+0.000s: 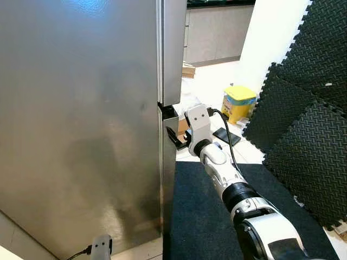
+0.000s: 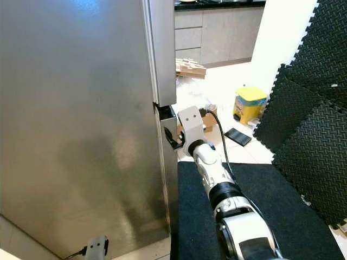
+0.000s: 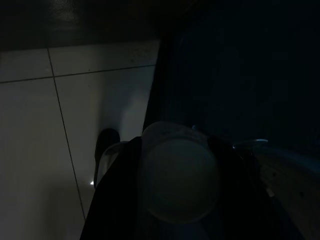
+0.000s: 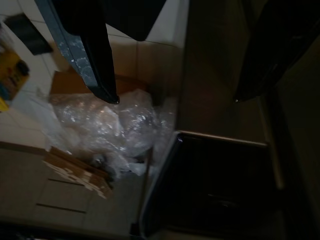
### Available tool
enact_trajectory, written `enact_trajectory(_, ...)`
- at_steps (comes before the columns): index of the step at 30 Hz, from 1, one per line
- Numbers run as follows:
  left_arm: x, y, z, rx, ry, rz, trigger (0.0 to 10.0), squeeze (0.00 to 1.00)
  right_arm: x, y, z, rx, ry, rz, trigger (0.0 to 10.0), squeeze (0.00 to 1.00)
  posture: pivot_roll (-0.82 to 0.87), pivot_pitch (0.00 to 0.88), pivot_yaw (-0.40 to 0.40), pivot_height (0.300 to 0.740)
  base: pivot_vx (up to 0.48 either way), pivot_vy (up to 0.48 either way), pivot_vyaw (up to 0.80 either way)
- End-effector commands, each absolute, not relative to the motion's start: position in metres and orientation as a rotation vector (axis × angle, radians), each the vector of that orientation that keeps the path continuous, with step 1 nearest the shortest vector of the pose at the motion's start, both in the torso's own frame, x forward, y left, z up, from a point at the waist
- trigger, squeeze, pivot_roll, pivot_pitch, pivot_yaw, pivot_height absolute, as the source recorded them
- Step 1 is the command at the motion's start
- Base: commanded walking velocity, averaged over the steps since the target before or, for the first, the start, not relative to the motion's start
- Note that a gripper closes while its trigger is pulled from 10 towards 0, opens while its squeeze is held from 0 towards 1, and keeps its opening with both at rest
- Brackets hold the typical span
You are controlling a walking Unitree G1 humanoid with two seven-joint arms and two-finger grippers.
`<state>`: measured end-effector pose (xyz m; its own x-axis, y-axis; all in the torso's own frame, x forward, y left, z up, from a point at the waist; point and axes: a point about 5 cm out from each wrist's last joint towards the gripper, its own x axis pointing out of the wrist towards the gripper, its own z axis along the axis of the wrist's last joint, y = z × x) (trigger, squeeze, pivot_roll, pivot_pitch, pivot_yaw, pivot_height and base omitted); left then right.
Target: Restocking fridge
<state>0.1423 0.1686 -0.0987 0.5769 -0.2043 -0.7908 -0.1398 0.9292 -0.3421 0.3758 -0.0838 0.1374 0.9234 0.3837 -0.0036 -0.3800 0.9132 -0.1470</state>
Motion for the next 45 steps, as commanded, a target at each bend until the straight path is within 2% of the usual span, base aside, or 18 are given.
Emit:
enact_trajectory(1,0.131,0.171,-0.103,-0.386,1.011,-0.034,10.0,0.0,0.38,-0.086,0.142,-0.18,-0.025,0.352,10.0,0.0,-0.04,0.0,-0.011,0.74,0.0,0.0,0.0)
enact_trajectory(5,0.13,0.17,-0.103,-0.385,1.012,-0.036,10.0,0.0,0.382,-0.094,0.14,-0.21,-0.012,0.286,10.0,0.0,-0.05,0.0,-0.014,0.74,0.0,0.0,0.0)
enact_trajectory(16,0.131,0.169,-0.103,-0.385,1.013,-0.04,10.0,0.0,0.382,-0.098,0.138,-0.21,-0.002,0.253,10.0,0.0,-0.05,0.0,-0.014,0.74,0.0,0.0,0.0)
enact_trajectory(21,0.13,0.169,-0.103,-0.385,1.014,-0.039,10.0,0.0,0.38,-0.09,0.137,-0.176,0.002,0.325,10.0,0.0,-0.05,0.0,-0.015,0.74,0.0,0.0,0.0)
enact_trajectory(22,0.129,0.169,-0.104,-0.385,1.016,-0.038,10.0,0.0,0.376,-0.078,0.136,-0.112,0.0,0.423,10.0,0.0,-0.04,0.0,-0.015,0.74,0.0,0.0,0.0)
enact_trajectory(24,0.129,0.169,-0.104,-0.385,1.016,-0.038,10.0,0.0,0.376,-0.078,0.136,-0.112,0.0,0.423,10.0,0.0,-0.04,0.0,-0.015,0.74,0.0,0.0,0.0)
enact_trajectory(27,0.128,0.169,-0.104,-0.385,1.019,-0.038,10.0,0.0,0.368,-0.059,0.135,-0.075,-0.021,0.555,10.0,0.0,-0.04,0.0,-0.014,0.74,0.0,0.0,0.0)
enact_trajectory(30,0.128,0.169,-0.104,-0.386,1.019,-0.038,10.0,0.0,0.364,-0.051,0.134,-0.074,-0.023,0.605,10.0,0.0,-0.04,0.0,-0.016,0.74,0.0,0.0,0.0)
enact_trajectory(38,0.127,0.168,-0.104,-0.386,1.02,-0.038,10.0,0.0,0.363,-0.047,0.134,-0.082,-0.018,0.619,10.0,0.0,-0.04,0.0,-0.017,0.74,0.0,0.0,0.0)
enact_trajectory(45,0.126,0.168,-0.105,-0.385,1.022,-0.04,10.0,0.0,0.37,-0.053,0.14,-0.108,-0.026,0.55,10.0,0.0,-0.04,0.0,-0.017,0.74,0.0,0.0,0.0)
